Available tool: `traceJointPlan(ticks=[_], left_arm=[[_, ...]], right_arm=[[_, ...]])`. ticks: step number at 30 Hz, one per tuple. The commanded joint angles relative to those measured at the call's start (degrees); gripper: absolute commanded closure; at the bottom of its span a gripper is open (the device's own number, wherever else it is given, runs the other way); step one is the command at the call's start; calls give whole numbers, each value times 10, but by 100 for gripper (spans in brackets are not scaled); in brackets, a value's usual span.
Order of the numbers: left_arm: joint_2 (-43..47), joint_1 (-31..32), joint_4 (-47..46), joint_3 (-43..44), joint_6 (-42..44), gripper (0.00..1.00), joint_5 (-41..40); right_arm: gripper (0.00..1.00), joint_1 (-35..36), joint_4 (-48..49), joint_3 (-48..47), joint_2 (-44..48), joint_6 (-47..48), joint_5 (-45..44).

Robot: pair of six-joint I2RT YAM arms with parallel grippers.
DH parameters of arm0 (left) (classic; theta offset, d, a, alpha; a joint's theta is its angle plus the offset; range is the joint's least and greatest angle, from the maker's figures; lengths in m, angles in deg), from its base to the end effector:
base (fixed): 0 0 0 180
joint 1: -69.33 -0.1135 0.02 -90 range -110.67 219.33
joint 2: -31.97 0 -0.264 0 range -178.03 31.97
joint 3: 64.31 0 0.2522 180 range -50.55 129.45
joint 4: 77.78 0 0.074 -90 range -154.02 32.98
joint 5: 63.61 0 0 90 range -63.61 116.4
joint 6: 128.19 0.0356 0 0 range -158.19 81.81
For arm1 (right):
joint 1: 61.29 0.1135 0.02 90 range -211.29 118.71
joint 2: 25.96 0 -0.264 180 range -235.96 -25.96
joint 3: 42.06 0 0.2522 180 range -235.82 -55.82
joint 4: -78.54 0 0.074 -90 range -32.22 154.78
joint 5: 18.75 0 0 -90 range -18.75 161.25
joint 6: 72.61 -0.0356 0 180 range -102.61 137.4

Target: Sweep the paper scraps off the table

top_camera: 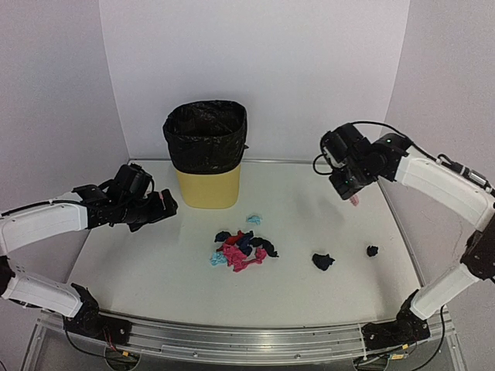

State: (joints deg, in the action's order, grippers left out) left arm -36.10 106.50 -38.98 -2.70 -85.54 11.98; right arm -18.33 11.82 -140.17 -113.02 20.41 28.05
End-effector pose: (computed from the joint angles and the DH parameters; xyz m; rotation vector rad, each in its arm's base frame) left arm 0.2033 -0.1430 0.2530 -0.3328 2.3477 -0.4338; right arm 0.2437 0.1937 0.3430 -0.6312 2.1987 -0.6054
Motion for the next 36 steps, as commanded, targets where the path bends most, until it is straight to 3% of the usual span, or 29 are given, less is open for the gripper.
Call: traceJointPlan(ticks=[1,7,13,19,27,36], left_arm=[[-28,0,-24,26,11,0,15],[-54,0,-44,26,5,0,27],[-66,0,-46,31,-1,0,26],[-64,0,-46,32,-1,0,25],[-45,0,-26,24,-6,0,12],[-12,0,-9,2,-25,0,-5]], right_arm=[[100,-83,-100,38,74,-84,-12],[100,-221,-247,64,83,-167,-23],[100,-257,-261,114,71,-186,19],[100,-259,-256,107,6,-246,91],[100,-252,-214,103,-55,-252,267],[100,-139,-170,74,-75,-284,355]])
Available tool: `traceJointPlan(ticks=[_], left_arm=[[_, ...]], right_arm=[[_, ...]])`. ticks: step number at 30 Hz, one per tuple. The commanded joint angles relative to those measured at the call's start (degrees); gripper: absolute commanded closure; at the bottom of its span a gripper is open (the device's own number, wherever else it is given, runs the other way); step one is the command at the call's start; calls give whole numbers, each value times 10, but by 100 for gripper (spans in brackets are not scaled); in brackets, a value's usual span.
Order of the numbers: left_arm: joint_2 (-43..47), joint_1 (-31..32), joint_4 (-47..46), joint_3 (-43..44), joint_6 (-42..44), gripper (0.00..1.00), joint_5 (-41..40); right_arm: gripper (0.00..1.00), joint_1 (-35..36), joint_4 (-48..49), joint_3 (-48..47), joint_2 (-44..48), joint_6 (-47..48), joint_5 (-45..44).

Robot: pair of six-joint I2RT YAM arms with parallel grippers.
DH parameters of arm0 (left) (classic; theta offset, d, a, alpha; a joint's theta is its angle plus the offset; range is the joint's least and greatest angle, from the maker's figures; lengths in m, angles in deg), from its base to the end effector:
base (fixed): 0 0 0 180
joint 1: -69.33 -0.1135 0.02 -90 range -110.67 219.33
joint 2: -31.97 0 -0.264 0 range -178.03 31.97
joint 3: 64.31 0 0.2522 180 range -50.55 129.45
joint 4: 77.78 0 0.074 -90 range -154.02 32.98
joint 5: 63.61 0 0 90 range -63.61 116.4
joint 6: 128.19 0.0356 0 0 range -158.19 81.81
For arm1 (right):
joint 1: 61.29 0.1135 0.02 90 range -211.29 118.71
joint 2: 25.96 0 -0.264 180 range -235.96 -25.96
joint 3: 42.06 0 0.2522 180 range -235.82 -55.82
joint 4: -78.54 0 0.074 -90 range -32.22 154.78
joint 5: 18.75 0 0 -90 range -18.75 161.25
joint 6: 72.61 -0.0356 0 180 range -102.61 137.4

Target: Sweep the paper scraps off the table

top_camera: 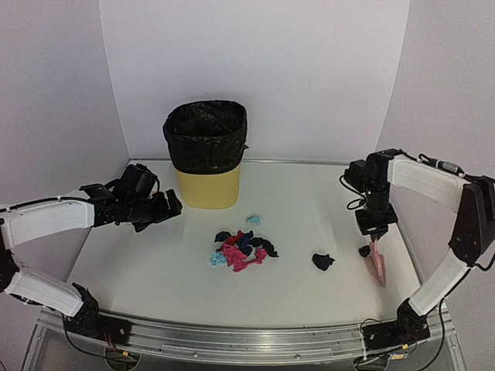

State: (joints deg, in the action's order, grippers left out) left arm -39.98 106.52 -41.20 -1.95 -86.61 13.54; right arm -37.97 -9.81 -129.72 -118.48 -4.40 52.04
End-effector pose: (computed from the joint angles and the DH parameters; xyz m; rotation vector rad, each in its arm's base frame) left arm 0.2136 -0.1522 0.2441 -0.3425 2.3744 -0.4571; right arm 0.2589 0.0988 0.2484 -0.0547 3.0223 -0.5049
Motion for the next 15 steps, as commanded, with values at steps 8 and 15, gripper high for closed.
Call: traceJointPlan(ticks=[8,15], left_arm=[[51,0,31,-16,-32,0,-36],[71,0,84,-4,-28,0,-67]], right_arm=[[100,159,69,-123,-111,-83,132],[100,191,98,-209,-178,-130,188]])
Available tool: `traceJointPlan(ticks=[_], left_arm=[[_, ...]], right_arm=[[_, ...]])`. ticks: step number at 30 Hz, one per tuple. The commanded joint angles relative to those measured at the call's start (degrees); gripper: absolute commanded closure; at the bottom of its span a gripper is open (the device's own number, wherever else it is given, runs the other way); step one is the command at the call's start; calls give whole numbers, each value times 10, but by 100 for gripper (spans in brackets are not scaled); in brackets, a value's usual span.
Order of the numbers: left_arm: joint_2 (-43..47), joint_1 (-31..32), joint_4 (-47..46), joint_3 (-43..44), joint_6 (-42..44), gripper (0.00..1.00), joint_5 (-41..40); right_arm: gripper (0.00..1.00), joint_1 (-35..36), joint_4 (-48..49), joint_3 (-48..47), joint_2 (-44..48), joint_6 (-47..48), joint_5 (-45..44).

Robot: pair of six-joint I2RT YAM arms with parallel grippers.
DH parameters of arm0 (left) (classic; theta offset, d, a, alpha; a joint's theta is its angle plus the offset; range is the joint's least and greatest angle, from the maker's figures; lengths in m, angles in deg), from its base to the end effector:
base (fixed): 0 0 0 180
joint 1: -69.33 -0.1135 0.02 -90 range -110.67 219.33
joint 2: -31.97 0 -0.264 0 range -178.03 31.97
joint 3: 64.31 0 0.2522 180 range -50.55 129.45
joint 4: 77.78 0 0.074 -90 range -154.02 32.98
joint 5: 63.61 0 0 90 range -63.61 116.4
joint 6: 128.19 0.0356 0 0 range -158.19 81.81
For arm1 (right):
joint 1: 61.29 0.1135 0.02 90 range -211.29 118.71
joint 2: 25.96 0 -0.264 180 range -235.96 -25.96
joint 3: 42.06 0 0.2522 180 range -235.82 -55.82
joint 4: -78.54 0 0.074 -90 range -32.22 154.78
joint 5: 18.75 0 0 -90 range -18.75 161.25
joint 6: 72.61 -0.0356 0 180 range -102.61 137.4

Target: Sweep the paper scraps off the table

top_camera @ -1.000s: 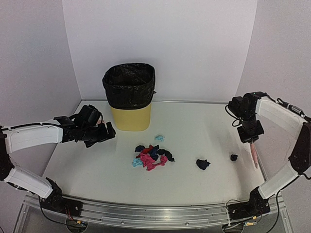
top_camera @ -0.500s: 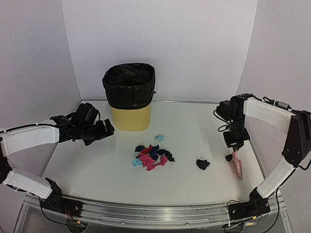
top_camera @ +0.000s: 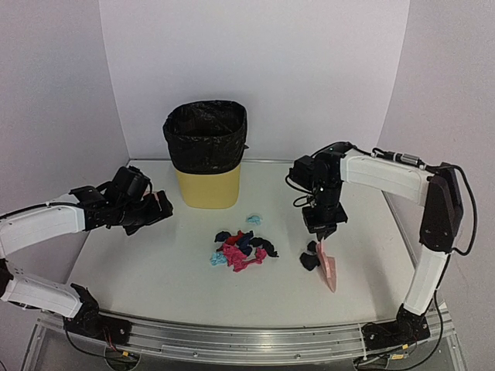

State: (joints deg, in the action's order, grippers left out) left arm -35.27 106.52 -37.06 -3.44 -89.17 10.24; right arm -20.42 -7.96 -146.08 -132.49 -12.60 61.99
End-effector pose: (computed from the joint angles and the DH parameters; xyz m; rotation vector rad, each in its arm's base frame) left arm 0.1989 -0.1385 0.2497 -0.4185 2.3524 -0.4092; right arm 0.2676 0.2240 0.2464 -0.2850 3.0149 -0.1847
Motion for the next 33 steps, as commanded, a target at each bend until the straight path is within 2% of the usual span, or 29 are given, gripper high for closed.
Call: traceJointPlan(ticks=[1,9,13,19,26,28,33], left_arm=[[25,-1,54,15,-4,0,-38],[22,-1,105,33,-20,0,-46],[18,-1,102,37,-19,0,-45],[-3,-1,84,51,-6,0,-40],[-33,-1,60,64,11,0,-22],[-43,-1,54,64,12,0,-16],[-61,-1,51,67,7,0,-10]], right_arm=[[100,18,81,-60,-44,-51,88],[100,29,95,-123,-55,-55,87],[100,30,94,-115,-26,-43,51],[100,29,86,-65,75,-21,-18],[100,24,24,-20,205,15,-96],[100,11,12,-6,232,23,-117],[100,-86,-8,35,268,41,-131]])
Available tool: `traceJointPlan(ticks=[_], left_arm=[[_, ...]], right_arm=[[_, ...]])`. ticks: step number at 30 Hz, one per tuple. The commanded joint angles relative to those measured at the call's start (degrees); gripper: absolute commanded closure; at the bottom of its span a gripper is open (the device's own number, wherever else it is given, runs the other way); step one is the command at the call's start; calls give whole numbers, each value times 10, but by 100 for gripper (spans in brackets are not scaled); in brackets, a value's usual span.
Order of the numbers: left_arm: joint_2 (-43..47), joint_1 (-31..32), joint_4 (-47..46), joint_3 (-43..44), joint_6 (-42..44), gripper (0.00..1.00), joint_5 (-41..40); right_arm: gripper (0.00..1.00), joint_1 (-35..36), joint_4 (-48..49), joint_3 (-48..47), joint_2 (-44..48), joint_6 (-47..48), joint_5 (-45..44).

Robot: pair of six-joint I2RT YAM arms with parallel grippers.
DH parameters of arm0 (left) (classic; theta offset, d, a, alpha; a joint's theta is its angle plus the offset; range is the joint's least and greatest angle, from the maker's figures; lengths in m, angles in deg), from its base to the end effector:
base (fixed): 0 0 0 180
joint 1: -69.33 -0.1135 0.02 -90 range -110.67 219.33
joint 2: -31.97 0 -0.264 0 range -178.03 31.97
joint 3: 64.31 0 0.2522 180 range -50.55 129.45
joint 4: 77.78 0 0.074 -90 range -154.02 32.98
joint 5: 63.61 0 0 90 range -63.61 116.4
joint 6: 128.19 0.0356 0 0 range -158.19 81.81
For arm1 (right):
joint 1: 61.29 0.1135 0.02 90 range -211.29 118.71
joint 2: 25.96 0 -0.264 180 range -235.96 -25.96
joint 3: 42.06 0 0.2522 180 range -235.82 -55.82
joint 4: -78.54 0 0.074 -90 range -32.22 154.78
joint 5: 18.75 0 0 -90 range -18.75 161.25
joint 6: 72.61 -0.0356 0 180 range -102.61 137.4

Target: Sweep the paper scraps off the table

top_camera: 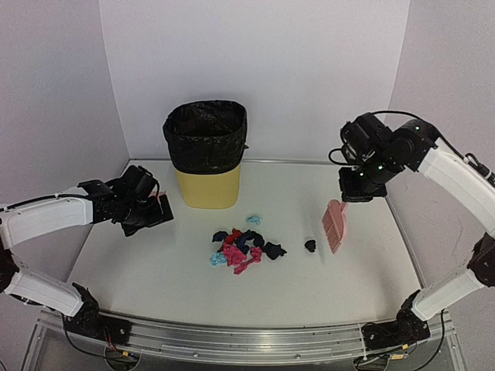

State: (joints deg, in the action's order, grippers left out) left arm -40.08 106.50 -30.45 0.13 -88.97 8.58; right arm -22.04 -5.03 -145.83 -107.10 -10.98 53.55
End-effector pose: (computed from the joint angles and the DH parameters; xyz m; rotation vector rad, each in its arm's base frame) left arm 0.2063 -0.1427 0.2429 -0.4158 2.4481 -0.2643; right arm 0.2117 0.1590 0.3771 -0.1395 2.5515 0.0379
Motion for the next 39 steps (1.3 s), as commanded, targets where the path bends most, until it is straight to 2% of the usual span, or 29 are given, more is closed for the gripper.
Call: traceJointPlan(ticks=[1,10,15,20,24,32,39], left_arm=[[-15,-1,-11,32,1,0,5],[-49,-2,67,81,-23,0,-20],[-40,-2,84,69,-39,0,-22],[-20,-2,91,49,-49,0,-29],[1,-3,106,35,-68,0,-32],[43,-3,137,12,-109,0,-28],[68,-3,130,10,-98,1,14]], right_arm=[[100,-88,-38,38,10,28,-51],[100,-110,-40,18,-146,26,-95],[100,-93,-33,-37,-234,11,-33],[100,-51,4,-89,-283,-13,49],[100,-20,22,-142,-323,-33,80],[100,10,42,-231,-371,-38,124],[100,13,44,-243,-343,-19,102]])
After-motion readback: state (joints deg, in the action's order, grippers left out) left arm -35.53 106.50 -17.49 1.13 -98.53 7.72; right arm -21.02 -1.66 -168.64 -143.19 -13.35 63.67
